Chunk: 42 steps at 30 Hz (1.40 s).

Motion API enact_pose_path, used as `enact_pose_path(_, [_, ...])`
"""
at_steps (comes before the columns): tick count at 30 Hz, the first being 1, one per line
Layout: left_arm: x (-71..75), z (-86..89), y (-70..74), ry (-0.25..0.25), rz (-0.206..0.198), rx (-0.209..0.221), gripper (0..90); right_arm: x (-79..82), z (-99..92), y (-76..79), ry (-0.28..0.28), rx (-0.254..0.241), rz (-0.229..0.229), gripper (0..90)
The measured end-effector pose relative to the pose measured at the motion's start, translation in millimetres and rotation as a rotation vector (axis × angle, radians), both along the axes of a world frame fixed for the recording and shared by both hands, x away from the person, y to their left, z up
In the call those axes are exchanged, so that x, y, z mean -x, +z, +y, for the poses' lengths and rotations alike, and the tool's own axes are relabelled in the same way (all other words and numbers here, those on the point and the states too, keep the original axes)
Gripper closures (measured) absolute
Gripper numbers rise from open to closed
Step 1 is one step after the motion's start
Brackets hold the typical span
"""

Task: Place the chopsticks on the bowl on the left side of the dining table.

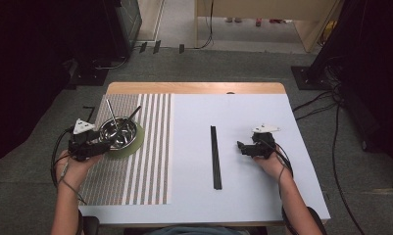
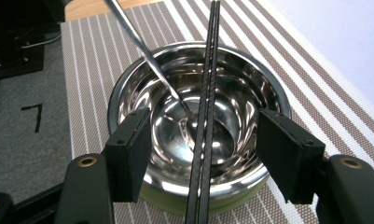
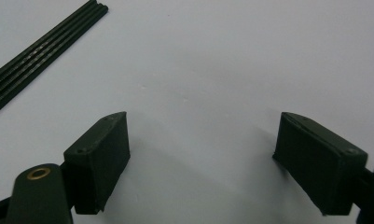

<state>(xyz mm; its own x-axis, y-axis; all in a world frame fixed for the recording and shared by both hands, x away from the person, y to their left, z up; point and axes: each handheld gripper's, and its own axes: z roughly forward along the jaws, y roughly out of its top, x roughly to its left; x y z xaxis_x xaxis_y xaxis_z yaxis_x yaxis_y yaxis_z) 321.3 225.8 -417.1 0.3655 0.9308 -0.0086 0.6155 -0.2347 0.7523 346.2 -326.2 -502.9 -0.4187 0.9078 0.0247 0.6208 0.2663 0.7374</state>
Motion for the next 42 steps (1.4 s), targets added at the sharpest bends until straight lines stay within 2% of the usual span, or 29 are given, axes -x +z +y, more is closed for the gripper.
enact_pose_path(10, [12.3,9.4,-3.3,0.027,-0.012,0.007,36.4,-0.2,-0.1,0.0,0.001,0.0,-0.002,17.5])
enact_pose_path(17, [19.0,11.5,-7.8,0.022,-0.034,-0.019,35.5,-0.1,-0.1,0.0,0.001,0.0,-0.002,17.5])
enact_pose_path(30, [26.0,18.0,-19.4,0.022,-0.027,-0.03,35.5,-0.1,0.0,0.0,0.0,-0.001,-0.001,17.5])
enact_pose_path(35, [26.0,22.1,-22.2,0.031,-0.015,-0.023,35.4,-0.1,0.1,0.0,0.0,-0.001,-0.001,17.5])
enact_pose_path(42, [25.1,24.2,-24.7,0.026,-0.01,-0.035,35.5,-0.1,0.0,0.0,0.0,-0.001,-0.001,17.5])
